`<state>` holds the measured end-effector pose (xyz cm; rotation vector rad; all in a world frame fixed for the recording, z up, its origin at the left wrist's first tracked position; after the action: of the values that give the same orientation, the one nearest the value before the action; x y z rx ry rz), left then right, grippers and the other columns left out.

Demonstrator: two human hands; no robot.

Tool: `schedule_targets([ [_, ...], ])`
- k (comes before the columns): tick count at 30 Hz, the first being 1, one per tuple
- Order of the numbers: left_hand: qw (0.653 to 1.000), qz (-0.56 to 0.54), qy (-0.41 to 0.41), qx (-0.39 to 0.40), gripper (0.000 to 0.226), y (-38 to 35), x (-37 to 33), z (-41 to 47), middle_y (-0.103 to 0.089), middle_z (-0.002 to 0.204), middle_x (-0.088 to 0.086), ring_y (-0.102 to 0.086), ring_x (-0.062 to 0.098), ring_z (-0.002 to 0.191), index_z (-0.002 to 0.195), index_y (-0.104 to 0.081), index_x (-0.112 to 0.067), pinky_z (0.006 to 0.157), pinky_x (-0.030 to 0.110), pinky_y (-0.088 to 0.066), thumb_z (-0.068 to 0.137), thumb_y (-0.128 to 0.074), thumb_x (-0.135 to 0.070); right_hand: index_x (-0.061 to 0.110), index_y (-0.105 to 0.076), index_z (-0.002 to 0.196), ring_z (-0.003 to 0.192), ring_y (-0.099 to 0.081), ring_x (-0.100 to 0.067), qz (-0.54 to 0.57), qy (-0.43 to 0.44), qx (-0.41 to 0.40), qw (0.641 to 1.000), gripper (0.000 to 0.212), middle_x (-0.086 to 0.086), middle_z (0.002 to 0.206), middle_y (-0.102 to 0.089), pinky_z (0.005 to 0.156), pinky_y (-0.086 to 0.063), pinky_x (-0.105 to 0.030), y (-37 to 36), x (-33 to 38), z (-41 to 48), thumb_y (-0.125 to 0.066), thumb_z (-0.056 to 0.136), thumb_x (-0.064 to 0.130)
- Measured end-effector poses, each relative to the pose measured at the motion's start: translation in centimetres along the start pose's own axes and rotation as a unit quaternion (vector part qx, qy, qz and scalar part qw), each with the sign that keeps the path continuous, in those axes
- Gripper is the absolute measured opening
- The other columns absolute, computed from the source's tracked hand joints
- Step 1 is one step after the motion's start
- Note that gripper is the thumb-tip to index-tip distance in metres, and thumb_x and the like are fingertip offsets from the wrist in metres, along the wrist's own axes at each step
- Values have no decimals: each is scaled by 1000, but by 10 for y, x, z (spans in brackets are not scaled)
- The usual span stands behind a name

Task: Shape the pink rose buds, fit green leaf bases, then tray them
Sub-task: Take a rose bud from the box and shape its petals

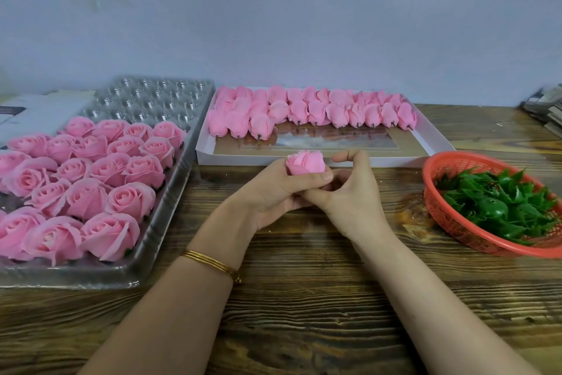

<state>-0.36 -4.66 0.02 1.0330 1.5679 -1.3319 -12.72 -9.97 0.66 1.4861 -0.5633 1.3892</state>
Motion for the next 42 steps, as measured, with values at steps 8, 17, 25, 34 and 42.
schedule_targets([
  [8,1000,22,2,9,30,0,0,-3,-65,107,13,-62,21,104,105,-66,-4,95,35,-53,81,-75,-19,25,-46,120,83,-69,-23,48,-1,46,998,68,-7,85,-74,80,-57,-34,5,2,-1,-85,67,10],
  [17,999,45,-3,-28,51,-4,-2,-6,-58,131,27,-59,31,123,128,-58,7,103,38,-50,85,-68,-18,19,-48,124,70,-59,-13,118,-15,80,990,66,-11,74,-65,66,-50,-18,6,4,-2,-81,70,-1],
  [25,988,92,-49,-114,26,-5,-5,-6,-71,114,17,-66,25,110,114,-68,-2,100,38,-52,89,-69,-11,10,-56,119,88,-68,-35,190,-56,82,977,47,-22,95,-66,85,-56,-42,11,5,0,-68,74,-1],
  [34,962,220,-105,-121,11,-10,-7,-7,-69,81,4,-62,16,75,98,-73,-13,64,24,-54,88,-72,-14,8,-69,89,60,-57,-4,171,-44,42,983,15,7,63,-61,58,-46,-19,12,2,4,-73,86,22],
  [42,956,253,-107,-108,12,-11,-6,-7,-67,66,1,-63,11,62,92,-68,-11,60,20,-54,85,-72,-3,1,-69,82,68,-54,-14,126,-42,33,991,19,-8,70,-59,71,-45,-31,13,-1,5,-73,86,20],
])
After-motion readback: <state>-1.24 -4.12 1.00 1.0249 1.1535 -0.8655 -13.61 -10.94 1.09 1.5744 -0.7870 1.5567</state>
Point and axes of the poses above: each hand's wrist, its own z-axis towards the middle knuckle, its own y-axis out of the back of the hand, x = y × z, the point moved 2 cm from there along z, towards the middle knuckle
